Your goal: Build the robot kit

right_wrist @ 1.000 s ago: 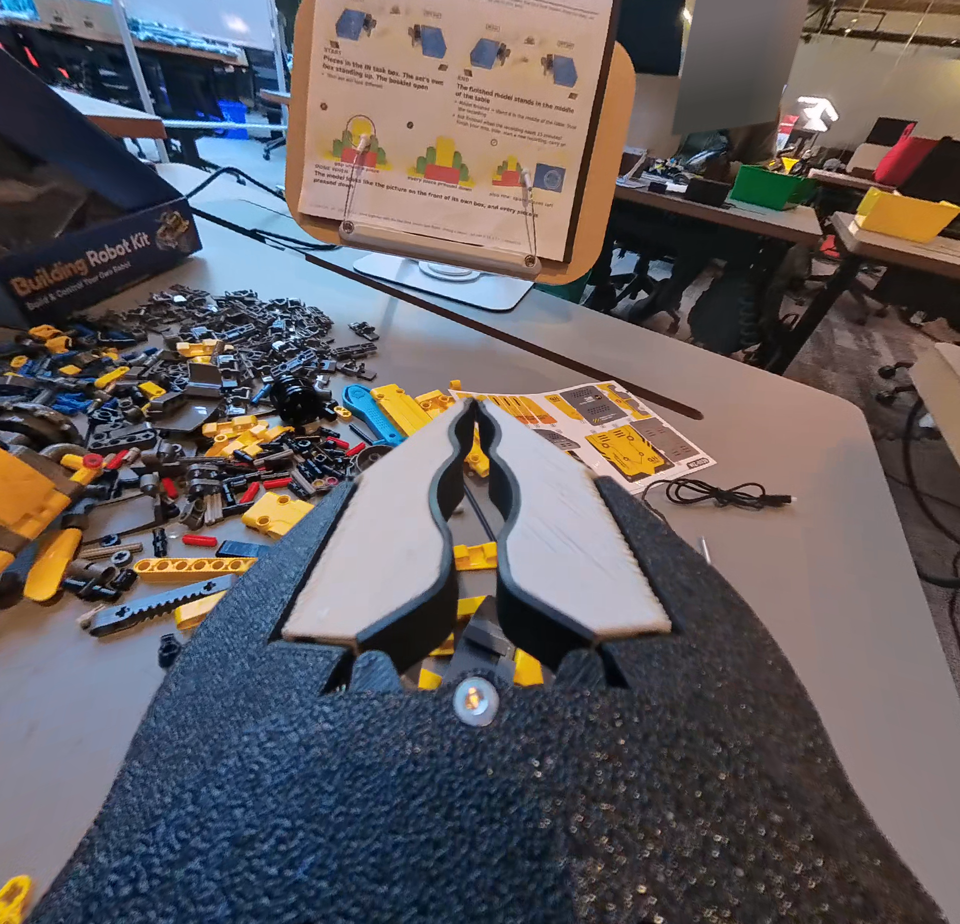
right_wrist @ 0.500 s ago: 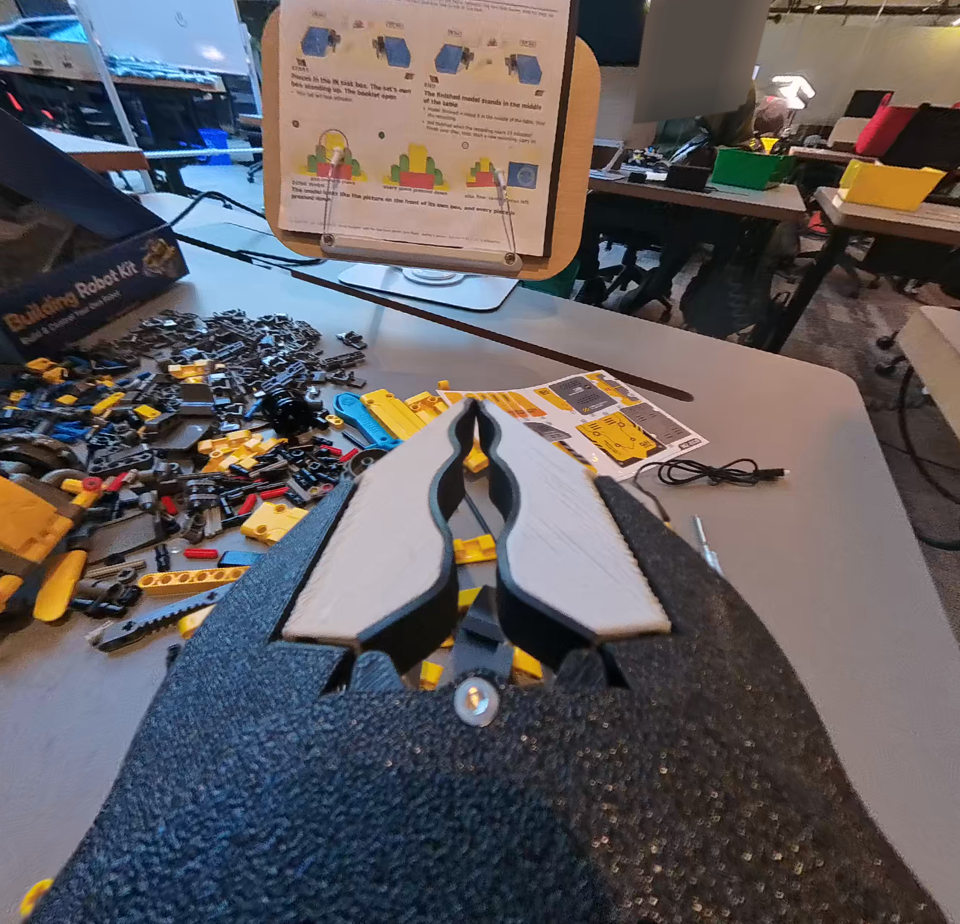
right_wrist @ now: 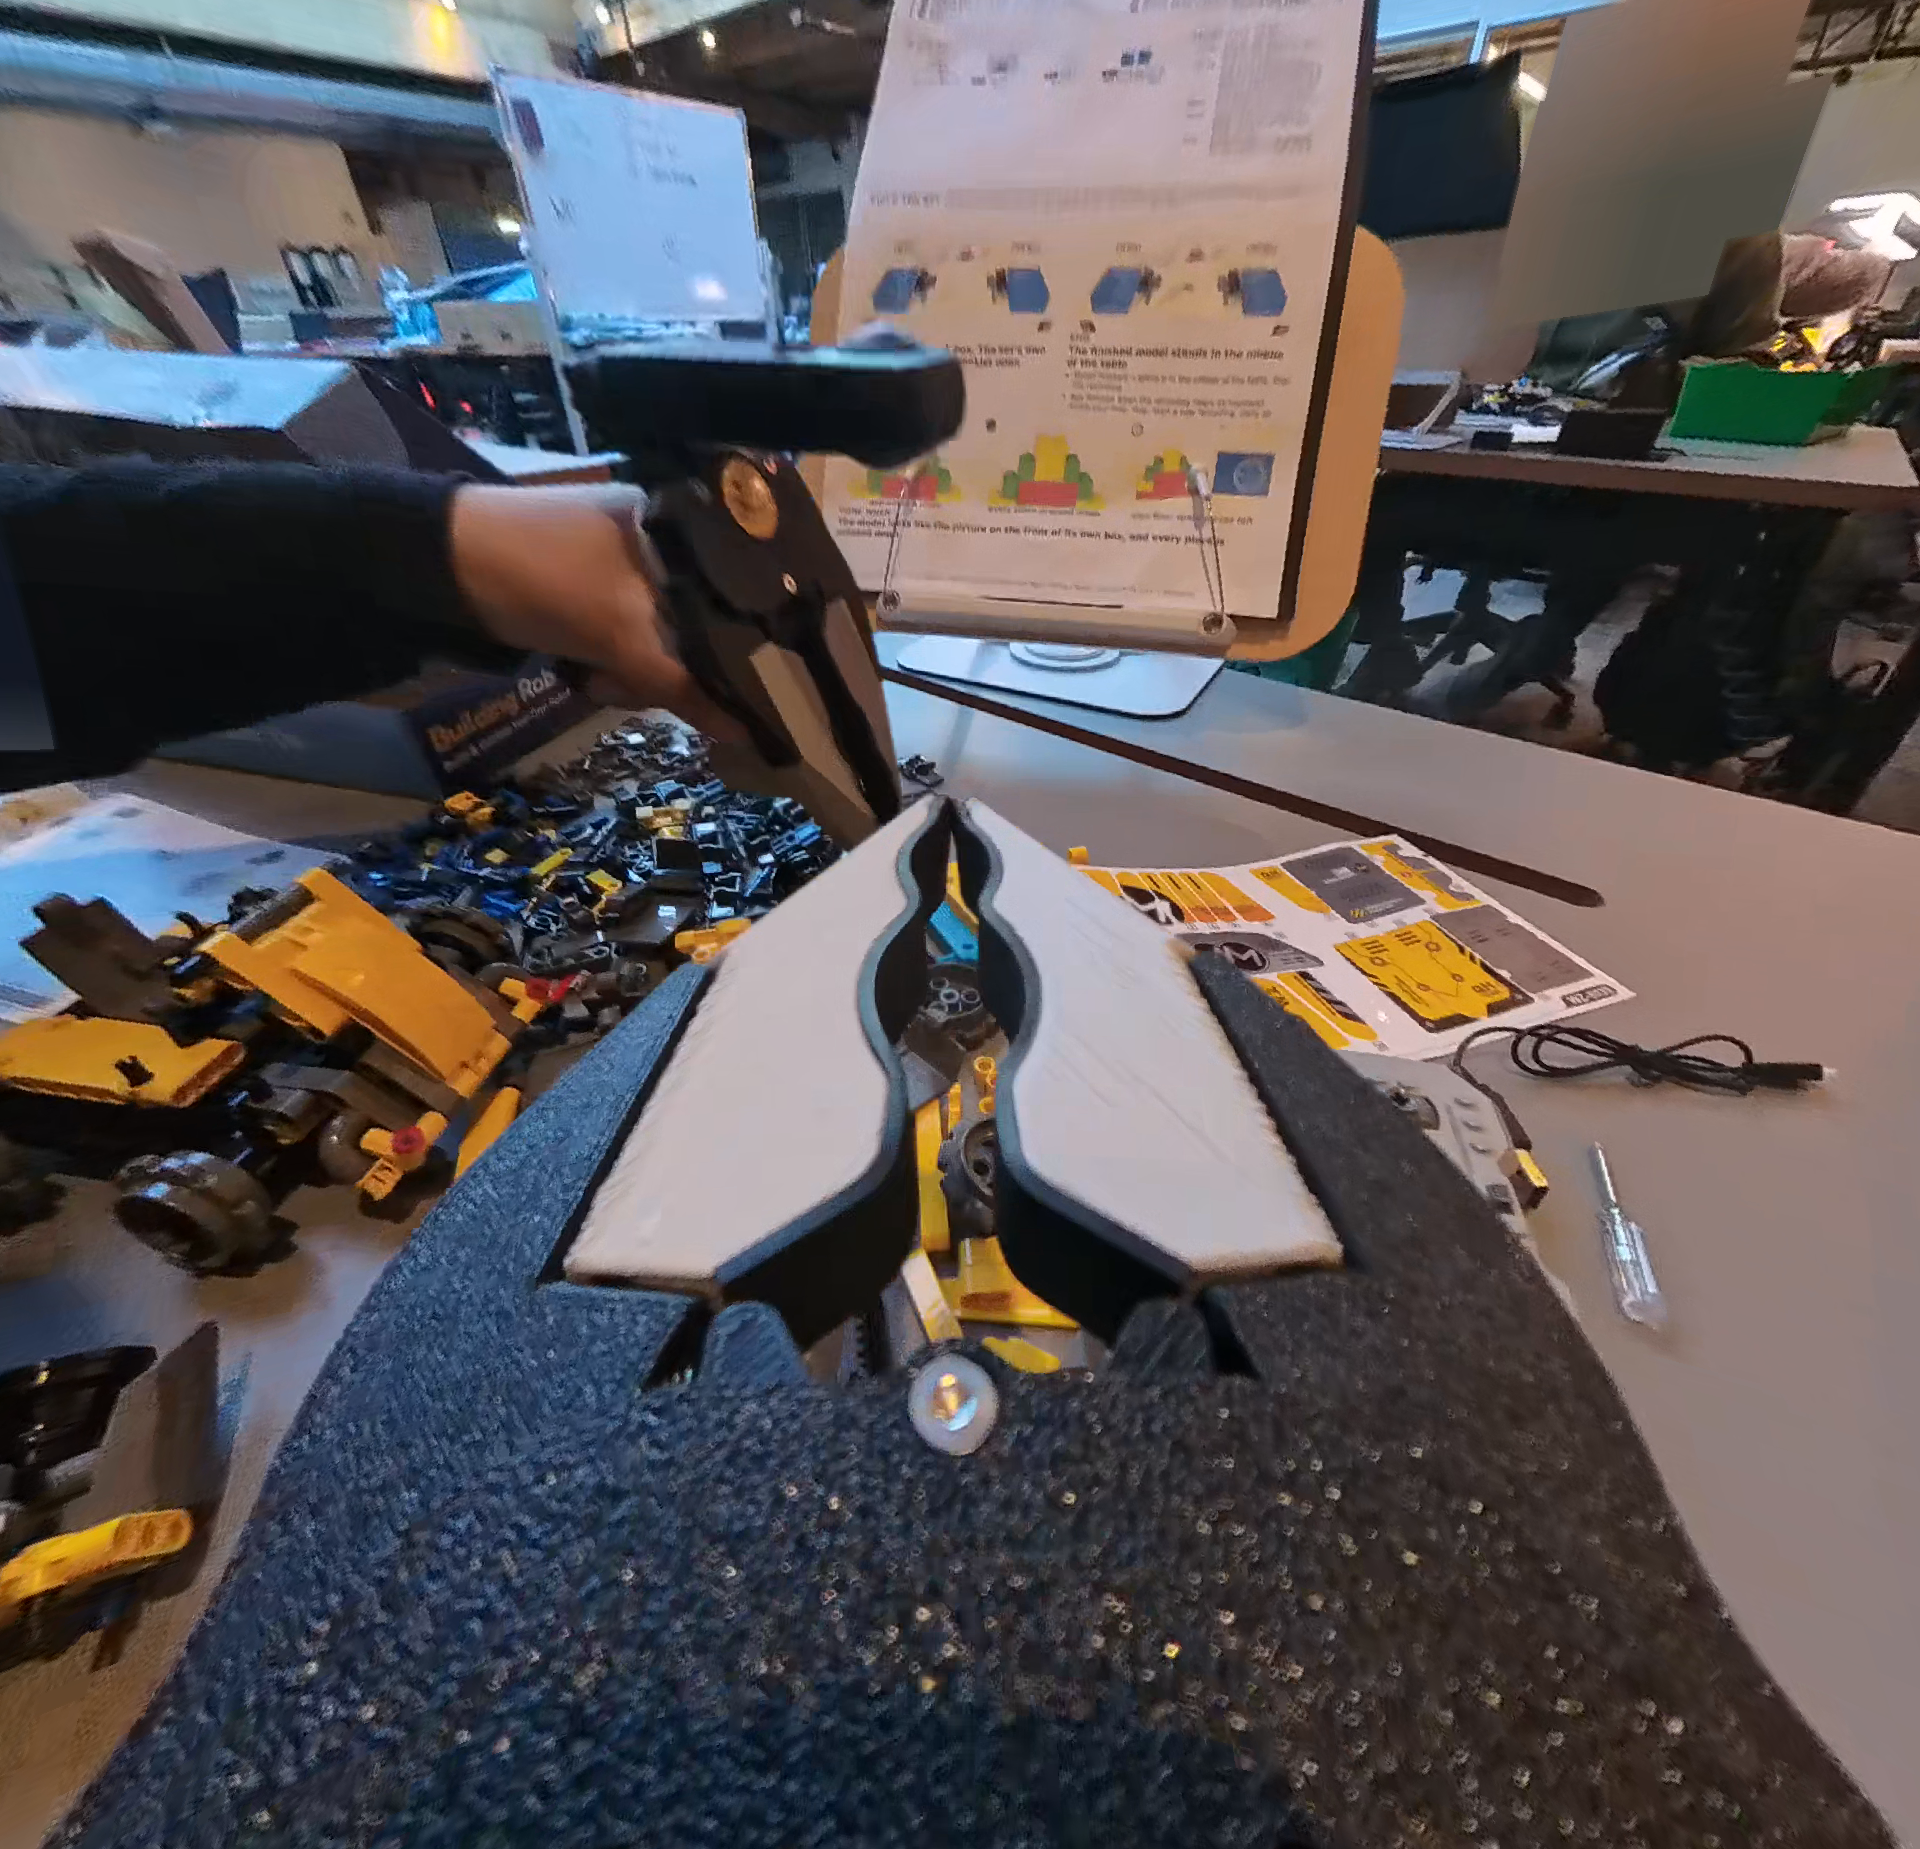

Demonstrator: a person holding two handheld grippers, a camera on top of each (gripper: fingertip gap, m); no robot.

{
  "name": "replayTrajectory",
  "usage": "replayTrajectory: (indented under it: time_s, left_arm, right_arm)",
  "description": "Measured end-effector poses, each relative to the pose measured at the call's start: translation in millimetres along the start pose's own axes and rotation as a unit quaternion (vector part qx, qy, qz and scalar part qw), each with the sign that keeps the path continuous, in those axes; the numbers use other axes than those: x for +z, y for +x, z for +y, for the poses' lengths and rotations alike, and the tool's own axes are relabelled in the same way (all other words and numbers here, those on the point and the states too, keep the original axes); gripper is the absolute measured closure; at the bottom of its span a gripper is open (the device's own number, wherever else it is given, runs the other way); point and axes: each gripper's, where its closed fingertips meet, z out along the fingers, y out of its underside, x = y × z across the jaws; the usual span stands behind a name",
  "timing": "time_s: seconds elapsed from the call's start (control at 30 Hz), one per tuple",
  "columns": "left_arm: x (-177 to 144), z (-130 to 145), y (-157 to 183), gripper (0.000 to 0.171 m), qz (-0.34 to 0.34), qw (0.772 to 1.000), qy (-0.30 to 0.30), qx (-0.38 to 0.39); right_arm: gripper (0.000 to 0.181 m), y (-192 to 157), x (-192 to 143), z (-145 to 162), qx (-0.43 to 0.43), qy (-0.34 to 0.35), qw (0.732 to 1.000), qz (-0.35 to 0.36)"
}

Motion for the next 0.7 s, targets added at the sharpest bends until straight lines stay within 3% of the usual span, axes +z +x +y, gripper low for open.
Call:
replayTrajectory:
  time_s: [0.17,0.47,0.57,0.7]
  left_arm:
    - [14.2,8.8,8.6,0.158,0.035,0.998,-0.048,0.037]
    - [13.7,8.8,5.5,0.151,0.024,0.996,-0.071,0.051]
    - [-8.6,13.4,11.0,0.145,0.023,0.997,-0.067,0.032]
    - [-71.8,27.1,24.3,0.130,-0.008,0.999,-0.048,-0.006]
  right_arm:
    - [0.181,-1.7,-5.2,-7.5,0.007,0.014,1.000,-0.008]
    - [0.181,-8.0,-3.7,-6.5,0.002,0.011,1.000,-0.016]
    - [0.181,-10.4,-3.5,-6.4,0.001,0.011,1.000,-0.020]
    - [0.181,-14.0,-0.6,-1.6,-0.010,0.002,1.000,-0.022]
